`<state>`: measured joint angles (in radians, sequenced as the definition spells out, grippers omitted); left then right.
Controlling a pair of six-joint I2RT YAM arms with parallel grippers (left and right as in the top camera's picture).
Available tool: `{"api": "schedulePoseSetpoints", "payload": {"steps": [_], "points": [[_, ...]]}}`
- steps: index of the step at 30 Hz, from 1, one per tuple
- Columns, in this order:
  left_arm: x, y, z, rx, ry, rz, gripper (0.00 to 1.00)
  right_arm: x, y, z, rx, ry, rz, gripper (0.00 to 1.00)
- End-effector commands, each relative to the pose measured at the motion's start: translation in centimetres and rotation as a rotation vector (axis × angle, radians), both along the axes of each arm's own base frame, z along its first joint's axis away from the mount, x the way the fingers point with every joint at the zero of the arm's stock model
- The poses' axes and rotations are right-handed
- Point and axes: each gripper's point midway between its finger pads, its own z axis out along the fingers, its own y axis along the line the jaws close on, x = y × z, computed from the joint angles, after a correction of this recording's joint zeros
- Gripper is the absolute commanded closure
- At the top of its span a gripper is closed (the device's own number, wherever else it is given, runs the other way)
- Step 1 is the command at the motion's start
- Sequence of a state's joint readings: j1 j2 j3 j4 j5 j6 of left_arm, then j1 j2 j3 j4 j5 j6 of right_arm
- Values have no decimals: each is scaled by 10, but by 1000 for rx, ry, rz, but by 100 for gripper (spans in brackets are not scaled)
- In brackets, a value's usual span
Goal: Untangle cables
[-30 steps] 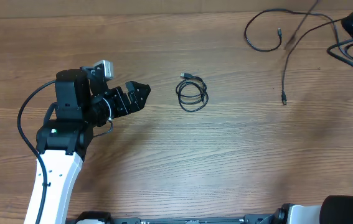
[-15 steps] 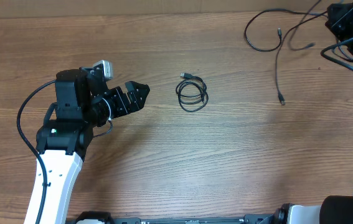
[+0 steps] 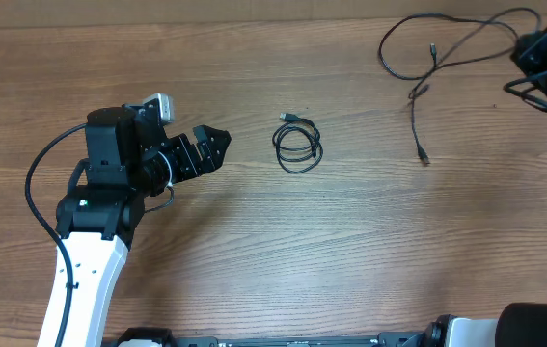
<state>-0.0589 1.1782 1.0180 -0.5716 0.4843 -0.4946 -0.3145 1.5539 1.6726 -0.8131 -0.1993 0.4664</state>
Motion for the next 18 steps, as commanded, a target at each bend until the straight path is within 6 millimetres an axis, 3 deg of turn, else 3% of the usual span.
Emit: {"api": "schedulePoseSetpoints", "payload": {"steps": [1,4,9,16,18], "points": [[1,1,14,23,-53,-4,0,4,-28,-22,-43,67,-68,96],[0,1,14,23,-51,-4,0,5,-44,-49,-28,143,-105,96],[0,1,14,23,-52,-4,0,-13,-93,-86,-104,291,-280,96],[1,2,14,23,-53,-4,0,-45,-151,-84,-201,339,-482,96],[1,1,14,23,-53,-4,0,-49,-163,-81,-199,328,-509,92]]}}
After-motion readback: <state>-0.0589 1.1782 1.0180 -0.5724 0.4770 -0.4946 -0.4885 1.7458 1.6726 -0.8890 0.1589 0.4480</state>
